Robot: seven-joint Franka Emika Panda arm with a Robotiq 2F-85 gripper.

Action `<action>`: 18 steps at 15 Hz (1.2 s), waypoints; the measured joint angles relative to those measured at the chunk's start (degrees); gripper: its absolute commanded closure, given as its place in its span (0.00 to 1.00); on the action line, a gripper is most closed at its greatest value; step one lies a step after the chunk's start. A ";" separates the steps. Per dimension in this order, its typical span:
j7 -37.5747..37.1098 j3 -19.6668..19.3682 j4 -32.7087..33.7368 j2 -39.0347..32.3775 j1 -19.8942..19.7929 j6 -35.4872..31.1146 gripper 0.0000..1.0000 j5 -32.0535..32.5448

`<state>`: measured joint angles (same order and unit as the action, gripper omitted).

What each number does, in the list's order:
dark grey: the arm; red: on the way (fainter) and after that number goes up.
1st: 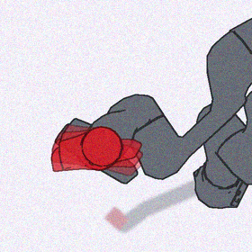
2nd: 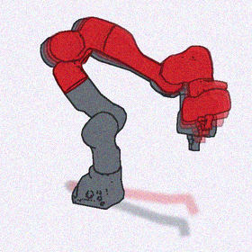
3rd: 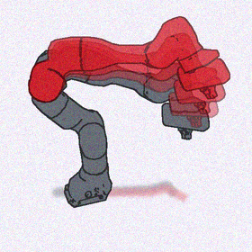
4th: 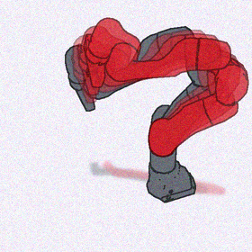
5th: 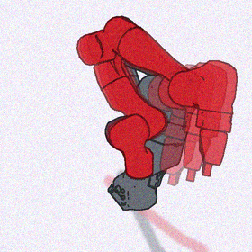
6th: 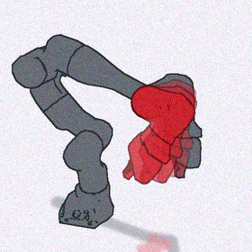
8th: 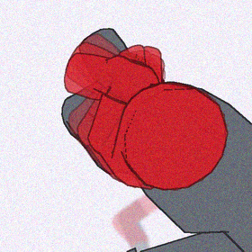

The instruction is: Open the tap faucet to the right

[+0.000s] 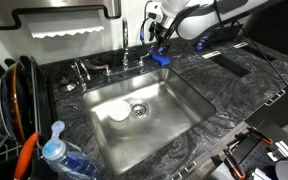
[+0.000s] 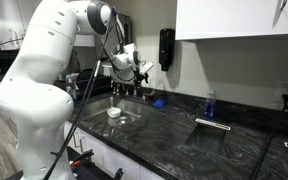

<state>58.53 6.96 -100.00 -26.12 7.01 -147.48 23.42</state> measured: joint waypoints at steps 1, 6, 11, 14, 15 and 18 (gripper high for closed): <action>2.80 0.23 0.44 -0.35 -1.01 -0.90 0.00 -0.36; 15.34 1.40 4.21 -3.74 -4.28 -2.96 0.00 -2.57; 22.77 1.71 8.71 -8.16 -5.83 -2.97 0.00 -5.24; 22.70 0.50 10.18 -9.03 -4.74 -2.96 0.00 -3.68; 21.92 -0.42 10.18 -9.04 -3.95 -2.96 0.00 -2.52; 14.67 -4.51 10.39 -8.37 0.80 -2.91 0.00 4.34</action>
<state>73.21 2.45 -89.61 -34.49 7.81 -150.40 27.76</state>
